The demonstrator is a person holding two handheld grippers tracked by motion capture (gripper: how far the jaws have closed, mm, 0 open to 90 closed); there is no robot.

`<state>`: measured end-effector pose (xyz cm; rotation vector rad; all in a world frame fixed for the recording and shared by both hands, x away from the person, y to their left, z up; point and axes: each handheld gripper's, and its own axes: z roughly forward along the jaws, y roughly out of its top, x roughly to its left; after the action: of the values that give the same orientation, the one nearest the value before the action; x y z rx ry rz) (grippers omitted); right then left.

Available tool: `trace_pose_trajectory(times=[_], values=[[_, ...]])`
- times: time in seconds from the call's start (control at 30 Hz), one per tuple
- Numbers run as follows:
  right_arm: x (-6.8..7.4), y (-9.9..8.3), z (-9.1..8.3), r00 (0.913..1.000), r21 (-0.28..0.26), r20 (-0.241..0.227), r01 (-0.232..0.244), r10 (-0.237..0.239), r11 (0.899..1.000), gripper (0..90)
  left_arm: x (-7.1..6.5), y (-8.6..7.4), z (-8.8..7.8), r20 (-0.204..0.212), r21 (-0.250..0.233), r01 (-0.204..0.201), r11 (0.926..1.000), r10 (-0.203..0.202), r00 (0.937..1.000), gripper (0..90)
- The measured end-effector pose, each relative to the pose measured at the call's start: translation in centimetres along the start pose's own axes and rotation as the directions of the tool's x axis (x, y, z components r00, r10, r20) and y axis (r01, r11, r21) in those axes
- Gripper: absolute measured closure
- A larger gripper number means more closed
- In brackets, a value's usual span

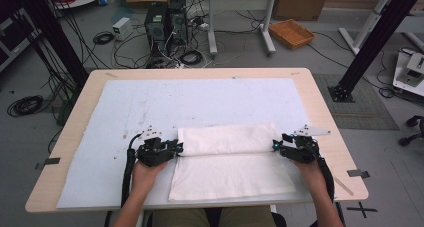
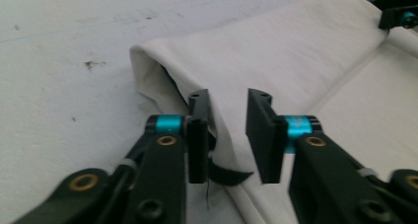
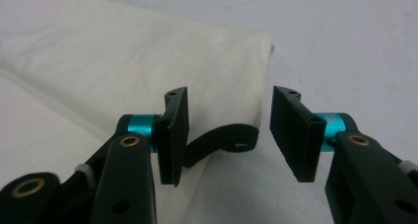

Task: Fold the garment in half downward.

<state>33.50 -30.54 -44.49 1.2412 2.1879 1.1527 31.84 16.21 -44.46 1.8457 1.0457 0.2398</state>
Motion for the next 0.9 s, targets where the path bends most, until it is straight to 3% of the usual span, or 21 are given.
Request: trace_pose_trajectory(times=[0.1, 0.2, 0.23, 0.4, 0.43, 0.47, 0.5, 0.53, 0.57, 0.63, 0.67, 0.73, 0.87, 0.9], values=[[0.2, 0.0, 0.0, 0.9989, 0.027, -0.041, 0.025, -0.024, 0.999, 82.0, -0.3, -0.1, 0.2, -0.005, 0.019, -0.043, 0.9989, 0.043, 0.9991, 87.3], [0.5, 0.2, -0.5, 0.9982, 0.002, -0.037, 0.047, -0.047, 0.999, 82.9, -0.6, 0.0, -0.3, 0.001, -0.011, -0.056, 0.9983, 0.057, 0.9984, 87.6], [0.9, 0.3, -1.1, 0.9973, -0.029, -0.035, 0.064, -0.065, 0.998, 83.0, -0.7, 0.0, -0.9, 0.031, -0.047, -0.047, 0.9978, 0.048, 0.9983, 87.6], [1.7, 0.1, -2.4, 0.9941, -0.068, -0.042, 0.097, -0.100, 0.993, 83.0, -1.0, -0.3, -2.3, 0.092, -0.096, -0.051, 0.9941, 0.060, 0.9939, 87.6], [2.1, -0.2, -3.2, 0.9923, -0.088, -0.042, 0.113, -0.117, 0.990, 83.0, -1.2, -0.6, -3.1, 0.128, -0.121, -0.051, 0.9914, 0.067, 0.9895, 87.6], [2.1, -0.2, -3.2, 0.9923, -0.088, -0.042, 0.113, -0.117, 0.990, 83.0, -1.2, -0.6, -3.1, 0.128, -0.121, -0.051, 0.9914, 0.067, 0.9895, 87.6], [2.3, -0.6, -4.2, 0.9915, -0.108, -0.041, 0.119, -0.124, 0.987, 82.9, -1.5, -0.9, -3.9, 0.166, -0.149, -0.056, 0.9873, 0.081, 0.9829, 87.5], [2.3, -0.6, -4.2, 0.9915, -0.108, -0.041, 0.119, -0.124, 0.987, 82.9, -1.5, -0.9, -3.9, 0.166, -0.149, -0.056, 0.9873, 0.081, 0.9829, 87.5], [2.5, -1.0, -5.2, 0.9905, -0.130, -0.043, 0.124, -0.130, 0.984, 82.9, -1.7, -1.3, -4.6, 0.202, -0.168, -0.064, 0.9838, 0.098, 0.9745, 87.5], [2.6, -1.3, -5.7, 0.9901, -0.141, -0.049, 0.124, -0.132, 0.982, 82.9, -1.8, -1.5, -5.0, 0.217, -0.174, -0.064, 0.9827, 0.101, 0.9708, 87.5], [2.7, -1.8, -6.6, 0.9895, -0.159, -0.054, 0.124, -0.134, 0.979, 82.8, -2.0, -2.1, -5.7, 0.250, -0.185, -0.059, 0.9811, 0.105, 0.9625, 87.5], [2.8, -2.1, -7.1, 0.9900, -0.161, -0.056, 0.119, -0.130, 0.980, 82.8, -2.1, -2.4, -6.0, 0.259, -0.187, -0.049, 0.9812, 0.097, 0.9610, 87.5], [3.4, -3.2, -8.4, 0.9887, -0.168, -0.063, 0.124, -0.136, 0.978, 82.8, -2.6, -3.5, -6.8, 0.300, -0.172, -0.052, 0.9837, 0.103, 0.9484, 87.5], [3.6, -3.8, -8.8, 0.9877, -0.158, -0.072, 0.126, -0.139, 0.979, 82.8, -2.9, -4.0, -6.9, 0.317, -0.152, -0.059, 0.9866, 0.105, 0.9425, 87.5]])
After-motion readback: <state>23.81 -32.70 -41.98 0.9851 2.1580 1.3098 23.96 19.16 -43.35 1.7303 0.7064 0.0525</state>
